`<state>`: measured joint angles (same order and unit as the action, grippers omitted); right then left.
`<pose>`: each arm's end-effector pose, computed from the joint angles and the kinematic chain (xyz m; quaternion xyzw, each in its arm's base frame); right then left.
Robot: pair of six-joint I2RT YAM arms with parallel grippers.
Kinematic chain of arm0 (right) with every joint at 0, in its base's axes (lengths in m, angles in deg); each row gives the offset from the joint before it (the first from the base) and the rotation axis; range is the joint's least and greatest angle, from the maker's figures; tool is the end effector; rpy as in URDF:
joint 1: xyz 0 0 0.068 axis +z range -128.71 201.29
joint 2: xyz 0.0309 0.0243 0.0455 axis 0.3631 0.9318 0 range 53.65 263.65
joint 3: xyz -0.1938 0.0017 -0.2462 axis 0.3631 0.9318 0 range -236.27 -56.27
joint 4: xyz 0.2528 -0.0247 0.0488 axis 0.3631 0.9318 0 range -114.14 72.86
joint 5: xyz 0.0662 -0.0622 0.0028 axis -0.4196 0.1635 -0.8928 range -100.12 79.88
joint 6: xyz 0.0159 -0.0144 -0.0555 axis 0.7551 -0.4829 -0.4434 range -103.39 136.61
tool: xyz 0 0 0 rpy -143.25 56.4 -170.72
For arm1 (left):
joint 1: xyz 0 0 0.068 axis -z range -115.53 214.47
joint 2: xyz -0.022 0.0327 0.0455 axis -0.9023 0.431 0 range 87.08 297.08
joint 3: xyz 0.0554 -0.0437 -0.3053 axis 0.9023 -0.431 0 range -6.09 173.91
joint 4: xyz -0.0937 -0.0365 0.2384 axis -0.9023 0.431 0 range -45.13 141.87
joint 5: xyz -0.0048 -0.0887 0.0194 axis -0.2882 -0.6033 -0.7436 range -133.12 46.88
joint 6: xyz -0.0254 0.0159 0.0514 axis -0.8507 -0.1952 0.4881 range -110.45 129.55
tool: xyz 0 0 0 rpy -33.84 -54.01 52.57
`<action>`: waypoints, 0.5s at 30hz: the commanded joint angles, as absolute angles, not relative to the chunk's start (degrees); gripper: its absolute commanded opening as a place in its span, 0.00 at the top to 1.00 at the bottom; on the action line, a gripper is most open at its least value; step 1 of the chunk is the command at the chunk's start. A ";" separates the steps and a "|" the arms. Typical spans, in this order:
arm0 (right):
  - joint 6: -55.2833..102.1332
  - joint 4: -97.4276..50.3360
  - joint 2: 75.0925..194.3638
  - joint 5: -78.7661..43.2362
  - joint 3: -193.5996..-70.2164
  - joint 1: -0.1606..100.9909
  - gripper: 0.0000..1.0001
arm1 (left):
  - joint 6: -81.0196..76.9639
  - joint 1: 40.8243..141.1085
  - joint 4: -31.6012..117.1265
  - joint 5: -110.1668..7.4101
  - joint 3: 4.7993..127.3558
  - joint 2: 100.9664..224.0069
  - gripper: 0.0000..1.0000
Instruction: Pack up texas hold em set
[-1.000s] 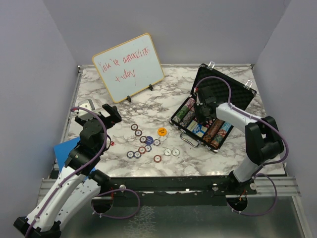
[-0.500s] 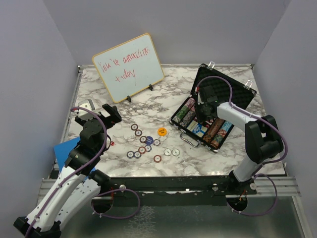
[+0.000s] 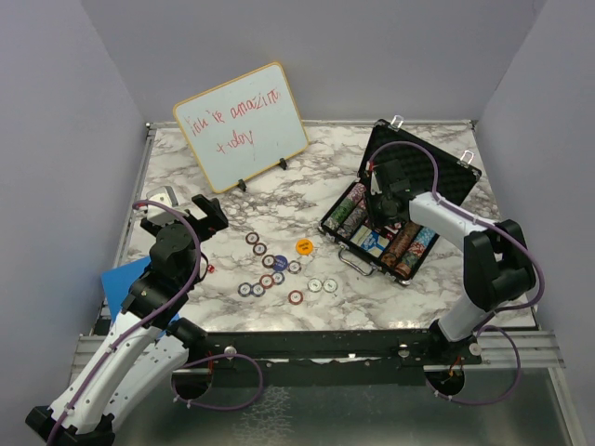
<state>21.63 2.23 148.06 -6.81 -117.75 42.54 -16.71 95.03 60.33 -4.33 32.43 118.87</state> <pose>0.3170 0.1205 0.2360 -0.1285 0.9554 0.0330 0.2639 0.1003 -0.0275 0.3461 -0.1892 0.7234 -0.0707 0.6602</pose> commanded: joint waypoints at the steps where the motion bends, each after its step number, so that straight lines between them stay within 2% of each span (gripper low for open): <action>1: 21.75 2.54 148.65 -9.57 -116.31 42.12 0.59 | -16.11 95.14 59.28 -5.64 32.16 118.89 0.01; 15: 25.33 3.70 153.19 -12.13 -117.05 41.30 0.51 | -16.20 95.14 59.72 -5.58 32.14 118.46 0.01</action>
<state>24.05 1.70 150.20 -9.61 -117.31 41.67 -16.71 95.03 60.35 -4.53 32.43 118.85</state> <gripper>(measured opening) 0.473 0.988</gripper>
